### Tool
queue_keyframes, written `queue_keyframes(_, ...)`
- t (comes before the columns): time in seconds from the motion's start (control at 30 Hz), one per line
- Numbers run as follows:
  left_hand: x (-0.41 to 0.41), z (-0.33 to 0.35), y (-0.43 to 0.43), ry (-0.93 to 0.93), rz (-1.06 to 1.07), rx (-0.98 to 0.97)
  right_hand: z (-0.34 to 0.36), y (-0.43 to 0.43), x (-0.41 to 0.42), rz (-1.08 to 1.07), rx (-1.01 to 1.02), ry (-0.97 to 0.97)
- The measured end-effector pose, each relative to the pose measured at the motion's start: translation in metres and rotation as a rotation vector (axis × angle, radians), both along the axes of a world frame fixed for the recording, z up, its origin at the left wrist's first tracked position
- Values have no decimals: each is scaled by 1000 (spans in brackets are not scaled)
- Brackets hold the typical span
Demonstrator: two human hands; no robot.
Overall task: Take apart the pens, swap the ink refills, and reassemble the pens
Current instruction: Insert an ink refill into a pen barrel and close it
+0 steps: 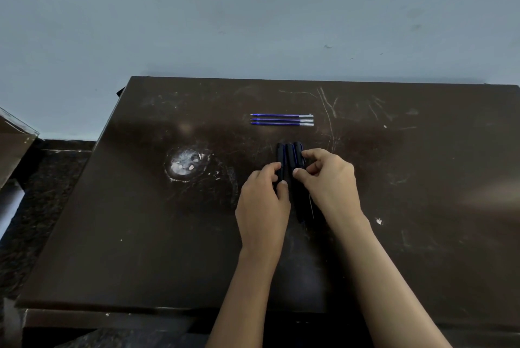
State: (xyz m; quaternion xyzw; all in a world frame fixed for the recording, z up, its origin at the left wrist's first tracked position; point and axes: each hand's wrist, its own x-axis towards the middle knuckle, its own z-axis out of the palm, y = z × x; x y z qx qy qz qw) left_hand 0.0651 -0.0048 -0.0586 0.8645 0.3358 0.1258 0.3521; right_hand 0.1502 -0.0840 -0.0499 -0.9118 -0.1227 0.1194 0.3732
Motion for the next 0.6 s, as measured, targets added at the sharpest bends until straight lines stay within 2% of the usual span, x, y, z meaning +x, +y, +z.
queue_keyframes(0.6,-8,-1,20,-63,-49,-37,-5,17,-8,42,96,46)
